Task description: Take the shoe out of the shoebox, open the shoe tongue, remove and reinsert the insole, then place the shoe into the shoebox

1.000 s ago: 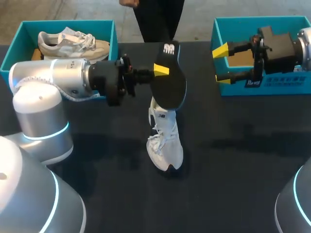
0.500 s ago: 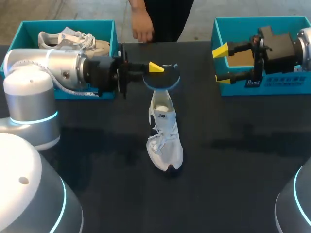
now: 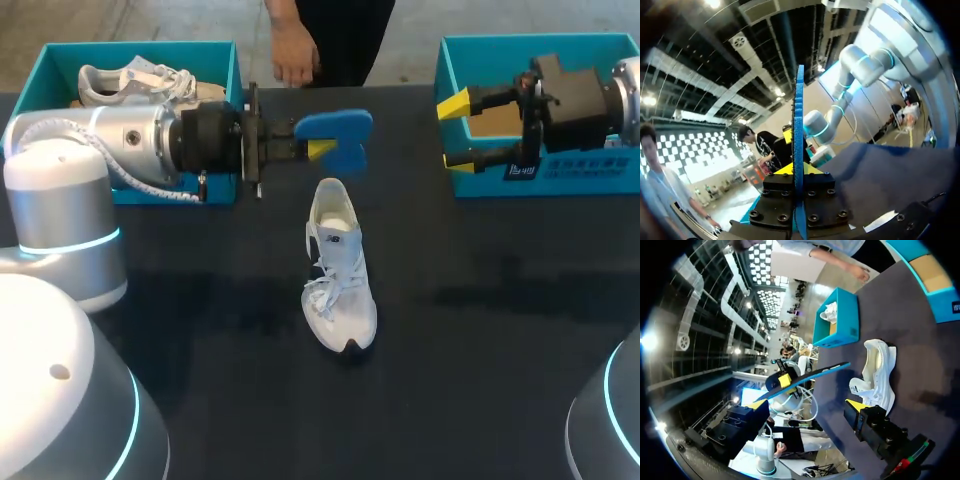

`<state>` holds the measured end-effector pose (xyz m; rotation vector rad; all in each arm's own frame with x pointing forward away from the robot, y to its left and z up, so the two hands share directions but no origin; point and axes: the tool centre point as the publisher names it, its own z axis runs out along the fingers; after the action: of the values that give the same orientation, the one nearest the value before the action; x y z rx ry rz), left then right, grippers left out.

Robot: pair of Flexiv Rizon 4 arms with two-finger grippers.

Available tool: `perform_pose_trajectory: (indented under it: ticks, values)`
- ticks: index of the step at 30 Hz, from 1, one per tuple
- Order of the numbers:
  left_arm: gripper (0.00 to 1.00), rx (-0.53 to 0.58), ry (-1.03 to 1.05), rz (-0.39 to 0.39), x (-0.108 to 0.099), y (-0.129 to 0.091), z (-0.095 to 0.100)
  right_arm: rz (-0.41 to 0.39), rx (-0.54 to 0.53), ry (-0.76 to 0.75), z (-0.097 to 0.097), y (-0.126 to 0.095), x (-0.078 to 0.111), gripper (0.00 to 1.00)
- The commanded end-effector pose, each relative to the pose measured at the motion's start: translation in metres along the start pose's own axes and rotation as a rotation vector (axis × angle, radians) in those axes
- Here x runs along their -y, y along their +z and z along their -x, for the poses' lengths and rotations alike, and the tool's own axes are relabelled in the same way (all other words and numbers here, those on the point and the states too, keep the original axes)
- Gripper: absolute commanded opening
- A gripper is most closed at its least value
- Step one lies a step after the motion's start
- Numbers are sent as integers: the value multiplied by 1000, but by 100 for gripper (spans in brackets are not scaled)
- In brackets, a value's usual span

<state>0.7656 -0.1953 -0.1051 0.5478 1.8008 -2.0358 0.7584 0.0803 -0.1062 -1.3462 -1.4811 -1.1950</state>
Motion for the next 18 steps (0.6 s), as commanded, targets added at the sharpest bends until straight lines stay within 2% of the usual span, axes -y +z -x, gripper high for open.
perform_pose_trajectory:
  ticks: [1, 10, 15, 18]
  values:
    - [0, 44, -199, 7, 3, 0, -3, 0, 1, 0, 0, 1, 0, 100]
    - [0, 44, -199, 7, 3, 0, -3, 0, 1, 0, 0, 1, 0, 100]
    - [0, 24, -551, -44, 11, -1, -2, 0, 1, 0, 0, 1, 0, 100]
    - [0, -7, -723, -32, 12, -2, -2, 0, 1, 0, 0, 1, 0, 100]
